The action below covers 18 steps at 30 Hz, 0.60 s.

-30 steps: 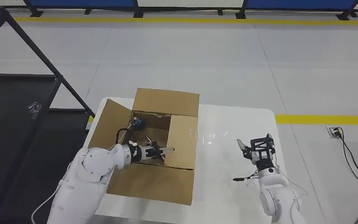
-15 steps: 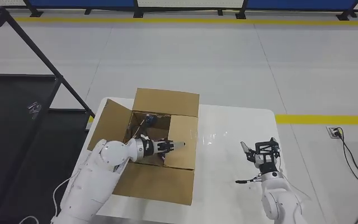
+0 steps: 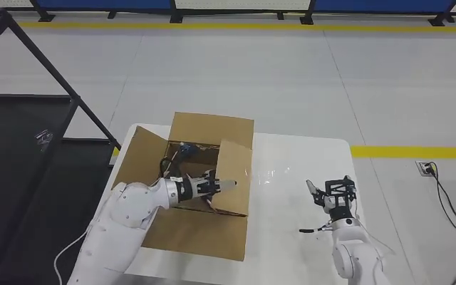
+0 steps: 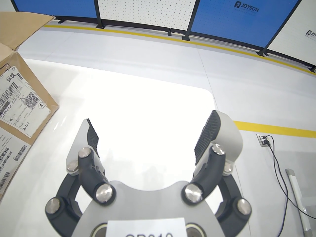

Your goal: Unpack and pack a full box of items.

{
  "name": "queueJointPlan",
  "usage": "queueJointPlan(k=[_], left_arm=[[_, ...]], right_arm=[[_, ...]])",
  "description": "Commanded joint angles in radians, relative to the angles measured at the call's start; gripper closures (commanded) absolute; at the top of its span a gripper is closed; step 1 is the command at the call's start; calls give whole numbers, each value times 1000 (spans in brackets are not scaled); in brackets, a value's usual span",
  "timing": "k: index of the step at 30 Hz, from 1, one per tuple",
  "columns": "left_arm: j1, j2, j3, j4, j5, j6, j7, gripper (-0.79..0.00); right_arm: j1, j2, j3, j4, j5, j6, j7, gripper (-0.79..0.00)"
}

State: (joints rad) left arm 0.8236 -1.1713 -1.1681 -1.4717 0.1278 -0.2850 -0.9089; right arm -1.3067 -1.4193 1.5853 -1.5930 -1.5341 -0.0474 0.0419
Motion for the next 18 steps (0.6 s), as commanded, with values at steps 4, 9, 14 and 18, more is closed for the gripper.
queueJointPlan(k=[4, 9, 14, 18], left_arm=[[13, 1, 4, -70, 17, -8, 34, -785], [22, -2, 35, -115, 72, -32, 93, -785], [-18, -17, 101, -99, 100, -28, 131, -785], [-71, -35, 163, -59, 99, -16, 155, -785]], right_arm=[[-8, 3, 4, -1, 10, 5, -9, -785], [-14, 6, 13, 4, 30, 5, -17, -785], [-25, 9, 28, 5, 51, 7, -28, -785], [-37, 12, 43, 5, 72, 8, -40, -785]])
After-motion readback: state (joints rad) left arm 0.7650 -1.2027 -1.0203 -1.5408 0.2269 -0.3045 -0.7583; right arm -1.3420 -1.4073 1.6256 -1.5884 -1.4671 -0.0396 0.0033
